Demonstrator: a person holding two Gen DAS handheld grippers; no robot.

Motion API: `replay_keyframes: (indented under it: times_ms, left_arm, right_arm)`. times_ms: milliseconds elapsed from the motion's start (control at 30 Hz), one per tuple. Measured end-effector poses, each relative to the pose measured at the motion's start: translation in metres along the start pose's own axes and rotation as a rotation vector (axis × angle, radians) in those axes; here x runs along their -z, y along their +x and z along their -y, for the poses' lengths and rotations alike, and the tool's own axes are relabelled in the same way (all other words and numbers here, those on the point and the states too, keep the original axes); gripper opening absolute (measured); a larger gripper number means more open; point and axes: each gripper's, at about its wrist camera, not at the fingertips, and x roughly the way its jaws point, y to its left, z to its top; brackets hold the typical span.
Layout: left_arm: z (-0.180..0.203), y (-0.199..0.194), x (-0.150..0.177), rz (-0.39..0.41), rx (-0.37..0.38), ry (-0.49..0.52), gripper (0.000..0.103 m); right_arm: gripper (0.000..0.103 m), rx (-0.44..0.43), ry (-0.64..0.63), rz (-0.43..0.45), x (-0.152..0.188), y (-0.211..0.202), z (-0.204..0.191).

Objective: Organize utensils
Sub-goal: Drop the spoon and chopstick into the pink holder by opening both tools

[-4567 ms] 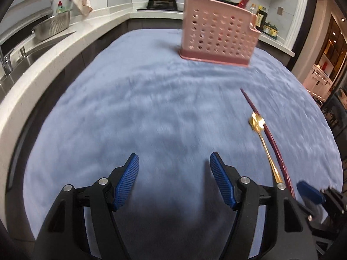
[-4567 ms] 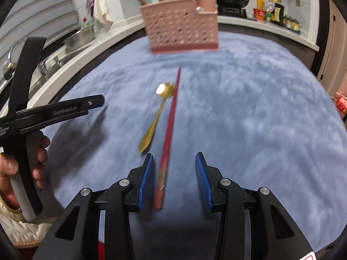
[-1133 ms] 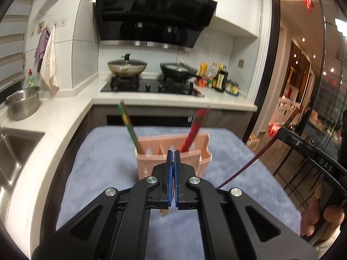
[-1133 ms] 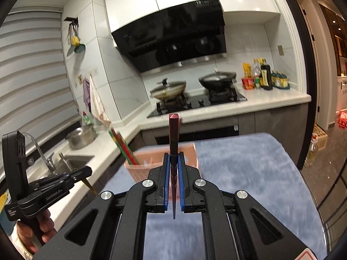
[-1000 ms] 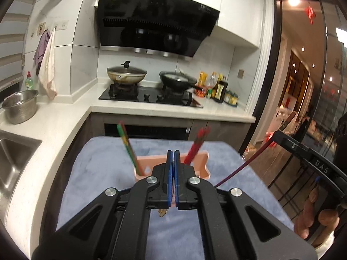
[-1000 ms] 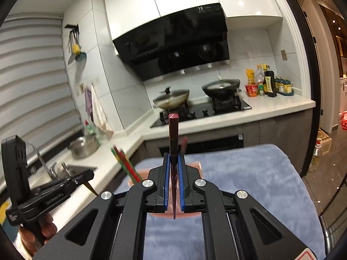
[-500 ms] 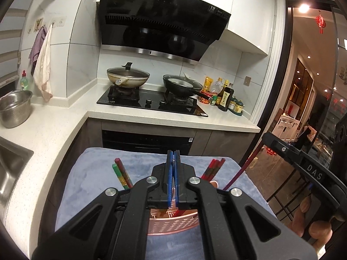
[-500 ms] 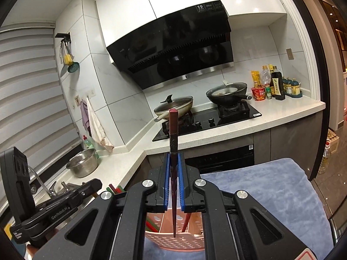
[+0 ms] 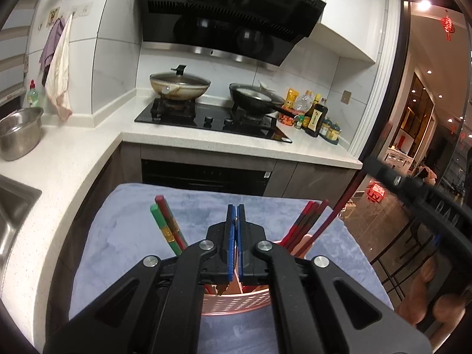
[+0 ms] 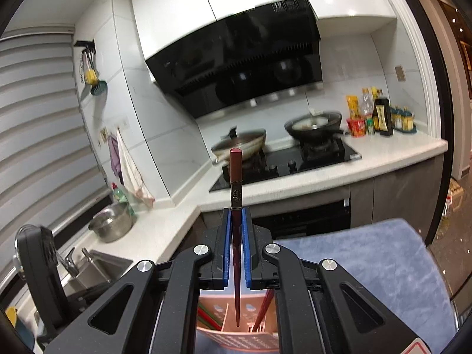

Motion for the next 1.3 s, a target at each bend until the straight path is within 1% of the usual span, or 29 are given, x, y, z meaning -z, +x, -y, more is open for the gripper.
replay_keyframes:
  times_ms: [133, 267, 300, 333, 367, 400, 433, 467, 500, 567, 667, 767, 833, 967, 1067, 1133, 1233, 1300]
  left_arm:
    - [-0.004, 0.008, 0.004, -0.018, -0.007, -0.006, 0.001]
    - [-0.002, 0.011, 0.010, -0.024, -0.009, 0.005, 0.001]
    - [-0.001, 0.011, 0.011, -0.017, -0.019, 0.007, 0.002]
    - [-0.001, 0.010, 0.011, -0.010, -0.036, 0.007, 0.006]
    - [-0.001, 0.010, 0.011, -0.007, -0.041, 0.009, 0.010]
    - [-0.001, 0.009, 0.012, -0.003, -0.049, 0.008, 0.021]
    - [0.000, 0.008, 0.013, 0.004, -0.059, 0.007, 0.030]
    - [0.000, 0.006, 0.013, 0.014, -0.071, 0.010, 0.033]
    - [0.001, 0.004, 0.014, 0.024, -0.087, 0.019, 0.035]
    - [0.003, 0.000, 0.016, 0.028, -0.105, 0.033, 0.036]
    - [0.005, -0.004, 0.021, 0.024, -0.124, 0.039, 0.042]
    - [0.009, -0.011, 0.033, 0.027, -0.182, 0.063, 0.047]
    - [0.012, -0.014, 0.043, 0.026, -0.220, 0.083, 0.059]
    - [0.014, -0.020, 0.066, 0.000, -0.275, 0.111, 0.060]
    - [0.011, -0.025, 0.084, -0.029, -0.290, 0.101, 0.061]
    - [0.009, -0.028, 0.094, -0.040, -0.304, 0.096, 0.067]
    - [0.010, -0.034, 0.107, -0.043, -0.332, 0.098, 0.071]
    - [0.009, -0.039, 0.116, -0.046, -0.334, 0.096, 0.073]
  right_arm:
    - [0.007, 0.023, -0.006, -0.057, 0.019, 0.017, 0.006]
    - [0.007, 0.032, -0.013, -0.090, 0.028, 0.025, 0.008]
    - [0.008, 0.033, -0.015, -0.097, 0.029, 0.026, 0.009]
    - [0.011, 0.041, -0.016, -0.094, 0.031, 0.026, 0.009]
    - [0.022, 0.050, -0.018, -0.093, 0.031, 0.025, 0.008]
    - [0.038, 0.057, -0.019, -0.087, 0.032, 0.023, 0.008]
    - [0.043, 0.058, -0.018, -0.077, 0.033, 0.020, 0.008]
    - [0.047, 0.065, -0.021, -0.069, 0.035, 0.016, 0.008]
    - [0.047, 0.069, -0.030, -0.070, 0.036, 0.013, 0.007]
    - [0.047, 0.075, -0.047, -0.072, 0.039, 0.010, 0.005]
    - [0.047, 0.086, -0.070, -0.086, 0.048, 0.005, 0.002]
    - [0.047, 0.088, -0.077, -0.118, 0.061, -0.002, 0.002]
    - [0.048, 0.114, -0.089, -0.132, 0.072, -0.007, 0.001]
    - [0.052, 0.142, -0.116, -0.159, 0.098, -0.020, 0.000]
    - [0.053, 0.167, -0.148, -0.174, 0.116, -0.029, -0.003]
    - [0.054, 0.180, -0.160, -0.188, 0.127, -0.035, -0.004]
    - [0.056, 0.186, -0.159, -0.200, 0.139, -0.045, -0.004]
    - [0.059, 0.195, -0.160, -0.201, 0.146, -0.051, -0.004]
